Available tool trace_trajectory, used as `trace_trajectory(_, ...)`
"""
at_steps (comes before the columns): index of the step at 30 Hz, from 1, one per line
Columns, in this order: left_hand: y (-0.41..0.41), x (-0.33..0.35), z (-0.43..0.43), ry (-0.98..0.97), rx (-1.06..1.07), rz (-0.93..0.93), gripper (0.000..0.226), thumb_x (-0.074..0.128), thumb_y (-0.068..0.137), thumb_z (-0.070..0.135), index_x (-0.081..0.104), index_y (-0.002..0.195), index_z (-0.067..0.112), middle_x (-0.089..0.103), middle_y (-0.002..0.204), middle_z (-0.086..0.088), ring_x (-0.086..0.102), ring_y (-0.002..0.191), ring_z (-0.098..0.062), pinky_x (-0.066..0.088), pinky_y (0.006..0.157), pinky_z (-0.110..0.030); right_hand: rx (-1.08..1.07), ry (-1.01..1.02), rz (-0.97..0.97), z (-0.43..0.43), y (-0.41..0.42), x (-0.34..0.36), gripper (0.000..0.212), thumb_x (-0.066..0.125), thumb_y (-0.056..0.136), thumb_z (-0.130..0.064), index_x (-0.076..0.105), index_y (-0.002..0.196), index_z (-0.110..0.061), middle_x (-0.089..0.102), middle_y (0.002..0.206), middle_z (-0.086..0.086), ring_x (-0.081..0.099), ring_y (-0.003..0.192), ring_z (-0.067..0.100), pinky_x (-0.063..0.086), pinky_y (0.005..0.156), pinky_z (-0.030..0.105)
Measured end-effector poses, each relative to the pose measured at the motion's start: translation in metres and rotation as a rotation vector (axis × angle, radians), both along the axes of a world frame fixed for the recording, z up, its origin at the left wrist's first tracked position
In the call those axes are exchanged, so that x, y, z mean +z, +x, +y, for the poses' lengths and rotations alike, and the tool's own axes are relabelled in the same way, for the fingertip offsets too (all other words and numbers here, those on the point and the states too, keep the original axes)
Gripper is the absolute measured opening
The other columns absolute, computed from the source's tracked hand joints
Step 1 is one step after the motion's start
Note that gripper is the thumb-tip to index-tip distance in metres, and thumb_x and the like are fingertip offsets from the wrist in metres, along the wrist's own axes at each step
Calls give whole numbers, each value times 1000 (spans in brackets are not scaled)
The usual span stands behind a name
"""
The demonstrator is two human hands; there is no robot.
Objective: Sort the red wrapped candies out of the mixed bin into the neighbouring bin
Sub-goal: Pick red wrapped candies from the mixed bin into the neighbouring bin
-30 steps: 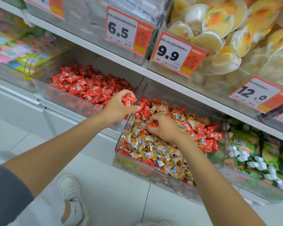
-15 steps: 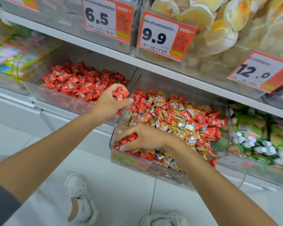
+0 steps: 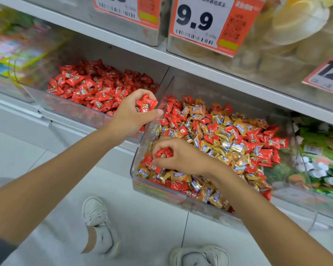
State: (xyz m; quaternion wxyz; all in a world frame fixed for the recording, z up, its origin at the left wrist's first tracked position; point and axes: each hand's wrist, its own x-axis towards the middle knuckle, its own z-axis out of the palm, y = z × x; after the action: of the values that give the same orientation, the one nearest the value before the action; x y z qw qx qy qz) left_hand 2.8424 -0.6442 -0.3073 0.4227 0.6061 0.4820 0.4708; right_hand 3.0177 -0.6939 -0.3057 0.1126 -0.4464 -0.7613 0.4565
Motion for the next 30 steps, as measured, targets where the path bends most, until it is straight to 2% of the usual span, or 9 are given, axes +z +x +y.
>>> trace_trajectory(2,-1,-2,1,-8,0,-6,24,76,73,29,57,88,32,52,83,24,51,76,-6,44,80,-34,-99,-33,88,1,9,7,21,67,88,-9,58,75,-22,62,77,4,63,61,14,46,54,29)
trace_trajectory(5,-1,-3,1,-8,9,14,23,74,72,33,57,87,34,52,82,28,52,77,-12,47,83,-44,-226,-7,185,3,25,15,26,64,85,1,58,76,-22,69,89,15,69,60,24,46,42,28)
trace_trajectory(10,-2,-3,1,-18,9,5,22,74,72,34,57,86,35,52,85,26,52,78,-13,47,85,-48,-215,-9,144,0,41,23,36,56,84,10,69,95,-22,66,79,-9,58,53,20,41,44,21)
trace_trajectory(12,-2,-3,1,-22,6,-1,23,74,72,34,58,88,34,53,86,21,52,77,-14,47,83,-47,-167,-8,93,-2,45,22,29,59,84,4,70,87,-23,67,87,-6,61,72,35,47,56,34)
trace_trajectory(16,-1,-2,-1,-16,1,-7,22,74,74,32,58,89,32,54,86,14,52,72,-13,45,77,-41,-99,-30,7,-11,49,20,16,69,80,-10,65,78,-25,62,95,1,59,81,34,50,72,50)
trace_trajectory(18,-1,-2,-1,-21,1,-6,23,74,72,34,58,89,32,55,86,13,53,74,-15,45,77,-42,-43,-47,-40,-14,52,21,13,77,80,-22,66,82,-28,59,96,-2,58,82,23,50,77,46)
trace_trajectory(21,0,-1,-2,-21,5,-13,23,74,71,35,58,88,32,55,85,11,53,75,-15,47,78,-42,92,-84,-160,-21,54,23,23,79,78,-35,72,100,-34,50,107,-4,50,95,4,43,86,24)
trace_trajectory(25,1,0,-3,-21,13,-18,24,74,70,34,59,89,30,55,84,8,53,76,-16,48,80,-45,220,-27,-337,-25,45,21,26,77,80,-34,72,105,-31,40,107,-4,43,95,-1,43,81,24)
trace_trajectory(30,0,-1,-3,-25,6,-30,22,76,79,22,59,92,25,56,84,4,55,73,-14,48,76,-41,-17,-6,-106,-15,48,20,21,77,78,-15,58,77,-24,52,90,5,50,67,10,46,63,33)
